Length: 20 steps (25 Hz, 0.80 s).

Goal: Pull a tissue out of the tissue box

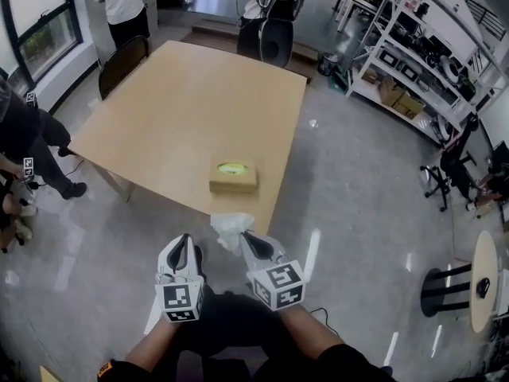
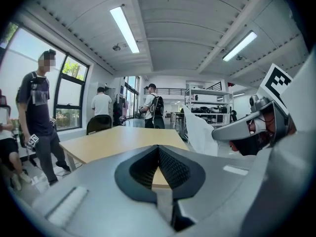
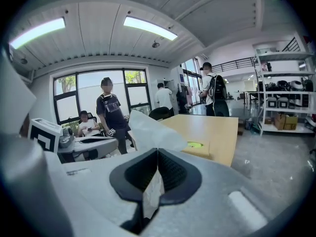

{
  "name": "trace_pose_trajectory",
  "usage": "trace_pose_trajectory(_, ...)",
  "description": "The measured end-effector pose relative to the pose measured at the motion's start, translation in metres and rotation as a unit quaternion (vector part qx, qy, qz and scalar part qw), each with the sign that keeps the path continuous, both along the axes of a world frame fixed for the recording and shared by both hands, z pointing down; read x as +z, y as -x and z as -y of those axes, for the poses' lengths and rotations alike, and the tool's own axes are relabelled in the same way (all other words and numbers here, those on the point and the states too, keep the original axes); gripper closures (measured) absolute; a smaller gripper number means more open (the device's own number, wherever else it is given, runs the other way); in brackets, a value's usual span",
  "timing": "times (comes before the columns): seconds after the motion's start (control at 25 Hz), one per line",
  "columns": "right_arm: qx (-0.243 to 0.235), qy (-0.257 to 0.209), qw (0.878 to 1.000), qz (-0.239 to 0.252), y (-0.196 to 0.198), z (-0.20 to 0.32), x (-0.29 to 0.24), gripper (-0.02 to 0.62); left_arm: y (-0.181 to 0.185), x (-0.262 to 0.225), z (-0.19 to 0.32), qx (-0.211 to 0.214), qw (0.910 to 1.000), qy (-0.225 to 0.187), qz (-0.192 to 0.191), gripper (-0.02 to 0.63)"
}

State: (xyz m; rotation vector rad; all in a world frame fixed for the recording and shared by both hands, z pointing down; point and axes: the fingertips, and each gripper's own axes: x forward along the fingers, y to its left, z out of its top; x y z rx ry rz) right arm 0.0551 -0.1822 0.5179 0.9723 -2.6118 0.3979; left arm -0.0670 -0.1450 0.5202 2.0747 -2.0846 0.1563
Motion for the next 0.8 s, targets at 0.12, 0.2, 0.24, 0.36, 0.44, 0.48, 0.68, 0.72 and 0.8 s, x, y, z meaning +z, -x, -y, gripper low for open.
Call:
trace_pose_trajectory(0.12,-0.011,-0.002,1.000,-0.003,0.000,-0.009,-0.004,0.595,0.000,-0.010,-0.010,-0.012,0.9999,-0.010,-0.003,0.588)
trace_pose_trajectory(0.2,-0.014,-0.003,1.000,-0.002,0.001,-0.012,-0.007,0.595,0.002,-0.016,-0.013,-0.017,0.9997,-0.015,-0.001,0.588)
trace_pose_trajectory(0.24,-0.015,-0.003,1.000,-0.002,0.001,-0.014,-0.008,0.595,0.004,-0.018,-0.015,-0.020,0.9996,-0.018,0.001,0.588)
trace_pose_trajectory(0.36,-0.017,-0.005,1.000,0.003,0.003,-0.018,-0.012,0.595,0.010,-0.022,-0.021,-0.025,0.9993,-0.027,0.004,0.588)
trace_pose_trajectory(0.44,-0.015,-0.007,1.000,0.009,0.009,-0.018,-0.015,0.595,0.015,-0.030,-0.023,-0.027,0.9992,-0.029,0.001,0.588)
trace_pose_trajectory(0.48,-0.014,-0.008,1.000,0.011,0.012,-0.018,-0.016,0.595,0.019,-0.030,-0.025,-0.027,0.9992,-0.030,0.000,0.588)
trace_pose_trajectory(0.68,0.000,-0.008,1.000,0.020,0.029,-0.030,-0.020,0.595,0.036,-0.034,-0.038,-0.017,0.9993,-0.034,0.000,0.588)
trace_pose_trajectory(0.72,0.002,-0.010,1.000,0.022,0.033,-0.033,-0.021,0.595,0.041,-0.037,-0.042,-0.015,0.9992,-0.037,0.001,0.588)
trace_pose_trajectory(0.8,0.008,-0.011,1.000,0.023,0.042,-0.044,-0.023,0.595,0.052,-0.036,-0.054,-0.009,0.9990,-0.043,0.004,0.588)
